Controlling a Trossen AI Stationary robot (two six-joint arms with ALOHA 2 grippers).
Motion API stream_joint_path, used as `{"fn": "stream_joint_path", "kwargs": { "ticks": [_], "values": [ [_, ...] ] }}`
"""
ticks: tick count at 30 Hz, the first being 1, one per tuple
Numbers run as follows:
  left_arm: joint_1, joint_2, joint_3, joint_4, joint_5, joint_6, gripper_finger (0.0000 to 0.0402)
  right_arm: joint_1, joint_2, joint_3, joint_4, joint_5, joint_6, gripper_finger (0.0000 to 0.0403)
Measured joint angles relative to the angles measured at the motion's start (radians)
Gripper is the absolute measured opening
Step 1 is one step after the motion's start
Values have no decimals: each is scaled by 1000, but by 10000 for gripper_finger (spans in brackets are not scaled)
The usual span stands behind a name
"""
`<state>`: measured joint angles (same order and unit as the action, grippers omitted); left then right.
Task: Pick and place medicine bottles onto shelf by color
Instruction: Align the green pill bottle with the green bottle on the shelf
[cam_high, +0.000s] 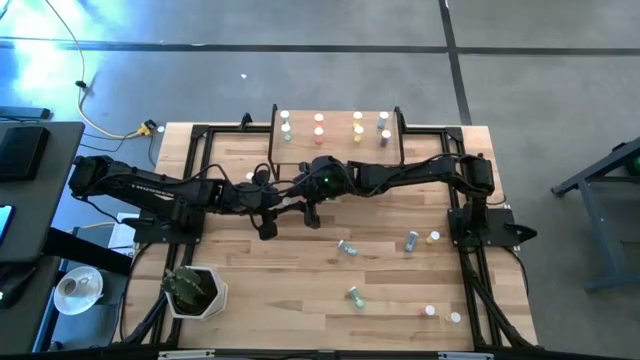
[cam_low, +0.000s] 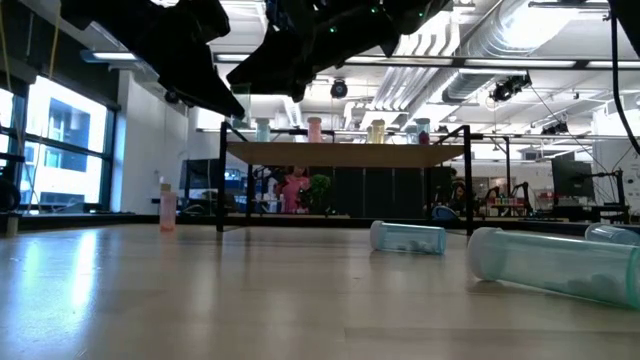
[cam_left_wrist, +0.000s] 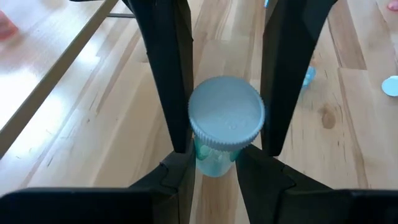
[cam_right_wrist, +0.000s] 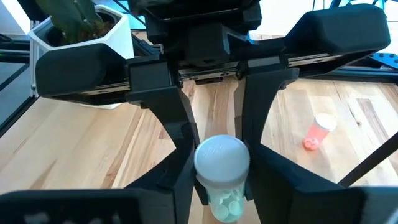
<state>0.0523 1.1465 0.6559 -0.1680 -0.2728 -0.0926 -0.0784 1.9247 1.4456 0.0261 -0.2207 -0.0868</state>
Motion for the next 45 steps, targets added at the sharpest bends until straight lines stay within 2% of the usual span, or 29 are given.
{"fn": "stream_joint_path", "kwargs": {
  "ticks": [17,21,33,37,45],
  "values": [
    [1,0,0,0,0,0,102,0,0,0,-5,-2,0,109],
    [1,0,0,0,0,0,123,0,0,0,-7,-2,0,109],
    [1,0,0,1,-4,0,233,-29,-7,-2,-19,10,0,108],
    [1,-37,1,-23,-15,8,244,-50,-55,-2,-48,11,0,108],
    [7,-176,1,-77,-94,18,242,-102,-179,-2,-72,11,-22,108]
  ]
}}
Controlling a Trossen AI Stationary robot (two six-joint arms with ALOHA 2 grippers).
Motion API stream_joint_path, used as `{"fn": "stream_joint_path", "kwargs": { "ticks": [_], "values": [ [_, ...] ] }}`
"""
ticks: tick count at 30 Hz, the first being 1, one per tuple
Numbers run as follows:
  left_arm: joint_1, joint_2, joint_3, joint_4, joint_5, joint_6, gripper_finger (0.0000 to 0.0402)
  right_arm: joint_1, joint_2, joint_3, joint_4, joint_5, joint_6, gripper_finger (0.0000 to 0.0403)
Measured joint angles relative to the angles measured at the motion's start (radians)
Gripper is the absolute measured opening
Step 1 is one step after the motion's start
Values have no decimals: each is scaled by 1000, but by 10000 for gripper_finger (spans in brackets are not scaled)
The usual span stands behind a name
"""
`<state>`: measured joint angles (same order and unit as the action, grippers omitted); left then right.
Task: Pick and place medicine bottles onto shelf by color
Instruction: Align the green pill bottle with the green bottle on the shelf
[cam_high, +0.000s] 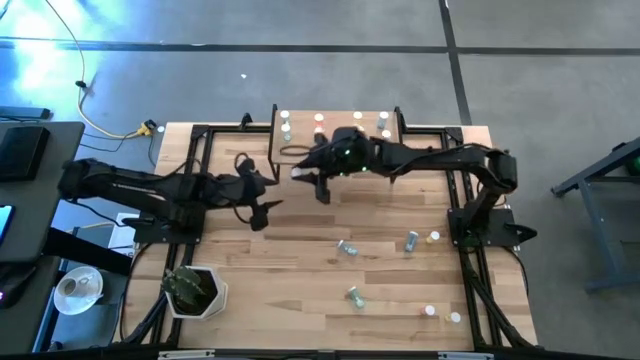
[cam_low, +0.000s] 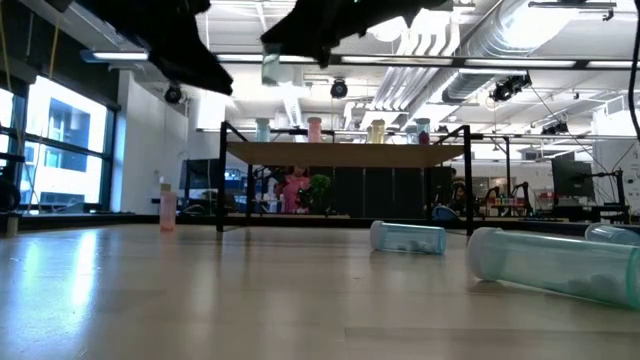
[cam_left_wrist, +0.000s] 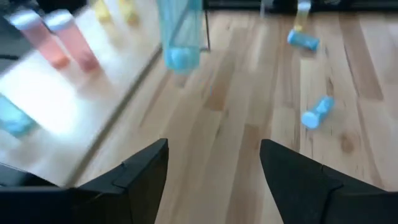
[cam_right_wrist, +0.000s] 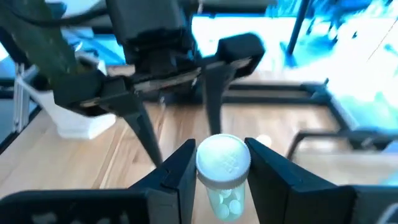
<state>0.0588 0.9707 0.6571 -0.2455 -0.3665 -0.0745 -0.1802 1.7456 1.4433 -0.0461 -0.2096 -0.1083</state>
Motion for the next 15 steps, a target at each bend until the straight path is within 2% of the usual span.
{"fn": "stream_joint_path", "kwargs": {
  "ticks": [8,15],
  "values": [
    [28,-118,0,-31,-12,17,241,-63,-39,0,187,1,-30,108],
    [64,-182,0,-32,-56,91,241,-117,18,1,346,2,0,108]
  ]
}}
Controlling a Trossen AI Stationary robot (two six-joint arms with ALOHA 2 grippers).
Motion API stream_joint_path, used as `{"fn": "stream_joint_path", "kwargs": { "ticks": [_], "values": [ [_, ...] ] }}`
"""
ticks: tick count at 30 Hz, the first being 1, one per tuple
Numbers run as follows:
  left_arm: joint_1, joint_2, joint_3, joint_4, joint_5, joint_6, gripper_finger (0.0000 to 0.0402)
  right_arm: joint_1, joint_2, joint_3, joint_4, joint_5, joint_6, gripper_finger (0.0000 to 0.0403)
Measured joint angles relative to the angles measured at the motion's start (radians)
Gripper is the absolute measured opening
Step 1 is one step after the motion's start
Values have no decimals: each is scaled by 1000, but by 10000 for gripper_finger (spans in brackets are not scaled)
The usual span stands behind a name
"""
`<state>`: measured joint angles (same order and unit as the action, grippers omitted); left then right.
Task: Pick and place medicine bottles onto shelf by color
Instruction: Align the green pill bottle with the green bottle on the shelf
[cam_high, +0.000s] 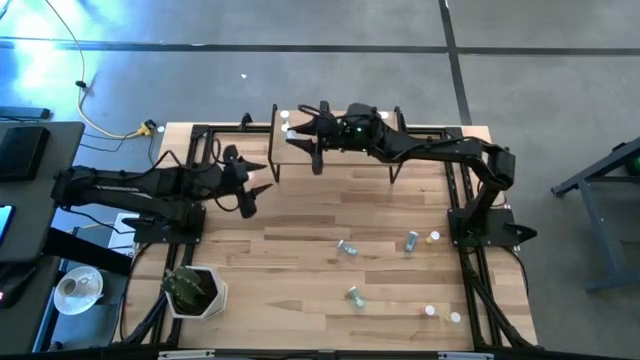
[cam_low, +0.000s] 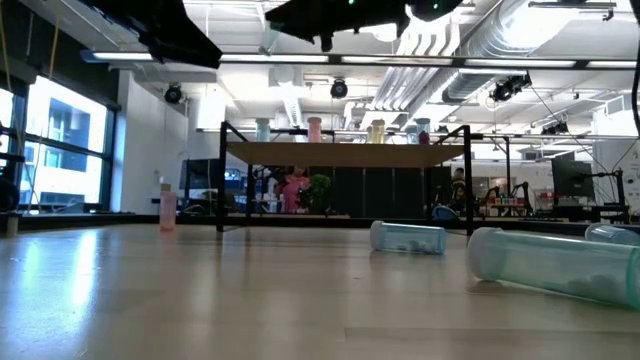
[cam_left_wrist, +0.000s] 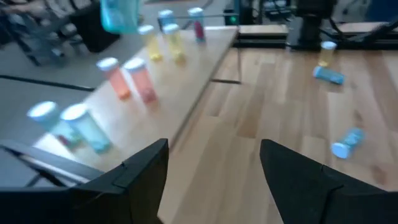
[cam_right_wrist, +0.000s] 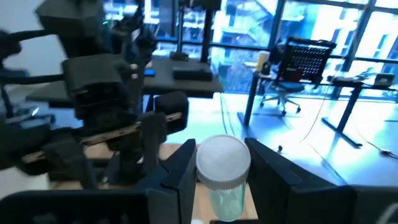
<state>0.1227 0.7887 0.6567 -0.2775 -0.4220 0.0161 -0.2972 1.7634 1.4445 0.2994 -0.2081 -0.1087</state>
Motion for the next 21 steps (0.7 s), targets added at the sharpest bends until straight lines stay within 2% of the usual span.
{"fn": "stream_joint_path", "kwargs": {
  "ticks": [4,7,14,21],
  "values": [
    [22,-24,0,1,-20,24,241,-36,63,1,21,0,89,108],
    [36,-33,0,-4,-20,25,241,-57,104,33,-33,1,131,108],
    [57,-31,-1,-43,-21,24,241,-53,176,180,-241,-15,106,108],
    [57,-31,-1,-37,-39,48,241,-34,210,192,-268,-1,102,108]
  ]
}}
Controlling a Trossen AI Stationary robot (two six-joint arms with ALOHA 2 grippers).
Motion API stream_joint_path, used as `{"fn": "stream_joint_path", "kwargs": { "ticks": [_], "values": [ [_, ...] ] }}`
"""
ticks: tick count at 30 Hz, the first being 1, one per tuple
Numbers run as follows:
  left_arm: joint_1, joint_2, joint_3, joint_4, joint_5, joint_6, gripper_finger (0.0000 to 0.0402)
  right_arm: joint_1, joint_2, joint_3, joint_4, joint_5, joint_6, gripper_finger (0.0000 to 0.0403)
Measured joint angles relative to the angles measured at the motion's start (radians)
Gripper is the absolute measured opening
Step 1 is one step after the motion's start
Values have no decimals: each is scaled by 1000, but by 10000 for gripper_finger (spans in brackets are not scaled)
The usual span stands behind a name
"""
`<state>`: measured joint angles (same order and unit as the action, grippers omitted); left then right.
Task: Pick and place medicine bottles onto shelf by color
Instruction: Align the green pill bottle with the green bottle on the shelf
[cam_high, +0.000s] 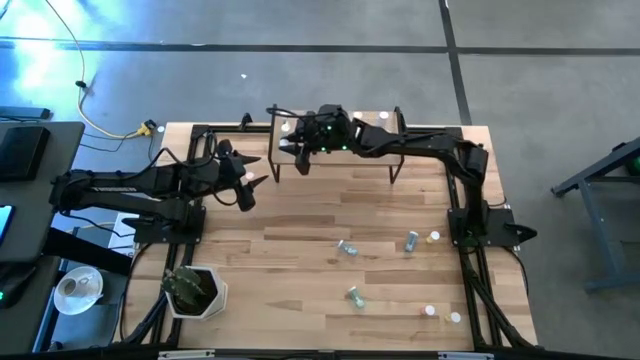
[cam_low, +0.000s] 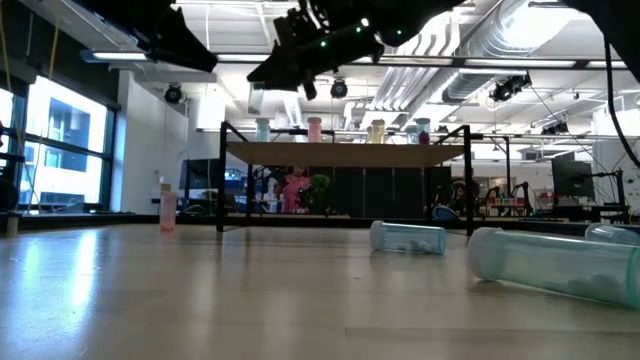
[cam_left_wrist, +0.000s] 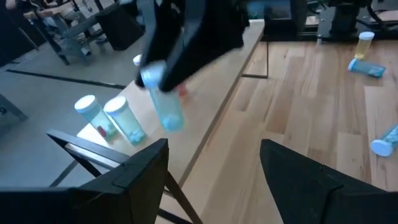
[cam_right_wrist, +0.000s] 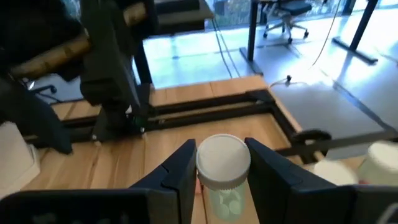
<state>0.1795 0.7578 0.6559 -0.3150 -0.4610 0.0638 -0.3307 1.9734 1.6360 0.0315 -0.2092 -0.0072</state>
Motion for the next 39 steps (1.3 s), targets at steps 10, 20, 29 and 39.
{"fn": "stream_joint_path", "kwargs": {
  "ticks": [10,20,29,39],
  "values": [
    [0,0,0,-1,0,-8,241,-17,42,0,16,7,7,108],
    [0,0,0,4,1,-8,241,-28,42,61,-42,17,-4,108],
    [0,0,0,4,4,-10,241,-23,58,102,-65,24,-20,108],
    [0,0,0,-6,5,-10,241,-30,108,100,-77,44,7,108]
  ]
}}
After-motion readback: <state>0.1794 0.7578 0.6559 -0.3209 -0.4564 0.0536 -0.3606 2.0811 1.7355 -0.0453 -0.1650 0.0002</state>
